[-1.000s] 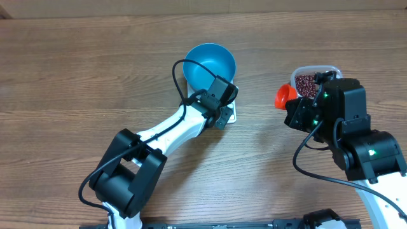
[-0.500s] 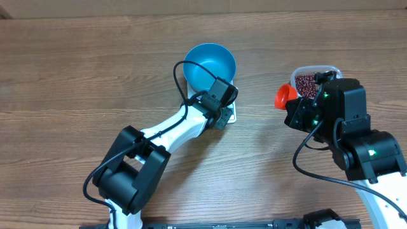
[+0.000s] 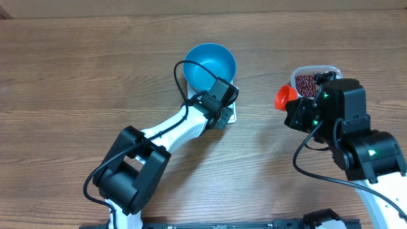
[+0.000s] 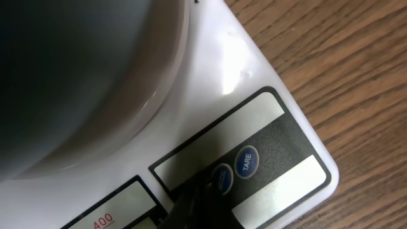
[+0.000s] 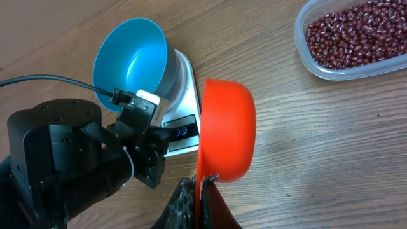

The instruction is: Scoop item into bowl and weigh 150g on scale

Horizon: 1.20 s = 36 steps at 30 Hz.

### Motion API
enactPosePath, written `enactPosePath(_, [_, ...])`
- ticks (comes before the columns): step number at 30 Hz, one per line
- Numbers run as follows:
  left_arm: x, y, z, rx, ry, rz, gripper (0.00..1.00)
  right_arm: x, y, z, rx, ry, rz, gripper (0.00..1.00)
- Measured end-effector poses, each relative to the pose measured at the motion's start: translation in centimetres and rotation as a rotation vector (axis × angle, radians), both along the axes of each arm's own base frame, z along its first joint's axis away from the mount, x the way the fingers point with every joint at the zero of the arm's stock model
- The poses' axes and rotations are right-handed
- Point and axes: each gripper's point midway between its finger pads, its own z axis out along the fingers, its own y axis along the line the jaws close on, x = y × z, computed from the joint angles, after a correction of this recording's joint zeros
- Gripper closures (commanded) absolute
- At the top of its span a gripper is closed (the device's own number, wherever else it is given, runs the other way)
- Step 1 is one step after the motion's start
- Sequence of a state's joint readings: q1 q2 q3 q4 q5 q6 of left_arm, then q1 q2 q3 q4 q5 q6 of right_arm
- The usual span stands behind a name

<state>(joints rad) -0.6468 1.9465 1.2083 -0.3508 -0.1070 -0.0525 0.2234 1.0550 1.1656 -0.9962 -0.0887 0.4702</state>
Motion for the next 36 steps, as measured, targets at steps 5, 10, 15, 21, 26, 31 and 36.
enactPosePath(5, [0.16,-0.05,0.08,-0.002,-0.007,0.001,0.96,0.00,0.01,0.00,0.000,0.000,0.001,0.96])
enactPosePath(10, [0.15,-0.05,0.08,-0.002,-0.007,0.001,0.96,0.00,0.01,0.00,0.000,0.000,0.001,0.96])
enactPosePath(15, [-0.02,0.09,0.02,0.006,0.002,0.001,0.96,0.00,0.00,0.00,0.000,0.000,0.000,0.96])
enactPosePath(21, [-0.10,0.31,-0.01,0.018,0.007,0.005,0.95,-0.01,-0.01,-0.01,0.000,0.000,0.000,0.96])
enactPosePath(26, [-0.06,0.35,0.01,0.020,0.005,0.006,0.96,0.00,0.01,0.00,0.000,0.000,0.000,0.96])
enactPosePath(31, [-0.04,0.37,0.00,0.021,0.004,0.007,0.96,0.00,0.00,0.00,0.000,0.000,0.000,0.96])
enactPosePath(36, [-0.01,0.39,-0.12,0.023,0.005,0.008,0.96,0.00,0.00,0.00,0.000,0.000,0.000,0.96])
